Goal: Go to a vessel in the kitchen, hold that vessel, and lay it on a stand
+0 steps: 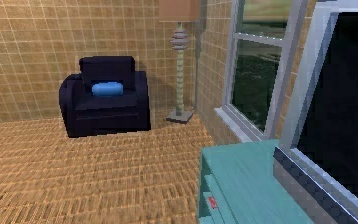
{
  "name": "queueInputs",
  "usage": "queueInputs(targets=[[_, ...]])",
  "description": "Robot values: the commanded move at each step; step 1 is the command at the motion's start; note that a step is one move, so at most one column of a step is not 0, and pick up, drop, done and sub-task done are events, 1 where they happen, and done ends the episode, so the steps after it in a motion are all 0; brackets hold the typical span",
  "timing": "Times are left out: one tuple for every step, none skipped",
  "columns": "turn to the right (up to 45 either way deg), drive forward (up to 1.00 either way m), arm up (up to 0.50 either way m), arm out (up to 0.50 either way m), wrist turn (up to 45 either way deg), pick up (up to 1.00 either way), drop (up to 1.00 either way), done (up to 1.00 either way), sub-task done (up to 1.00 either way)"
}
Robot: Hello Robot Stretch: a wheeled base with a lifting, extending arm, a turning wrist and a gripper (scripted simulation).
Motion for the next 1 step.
queueInputs(targets=[[0.0, 0.00, 0.00, 0.20, 0.0, 0.00, 0.00, 0.00, 0.00]])
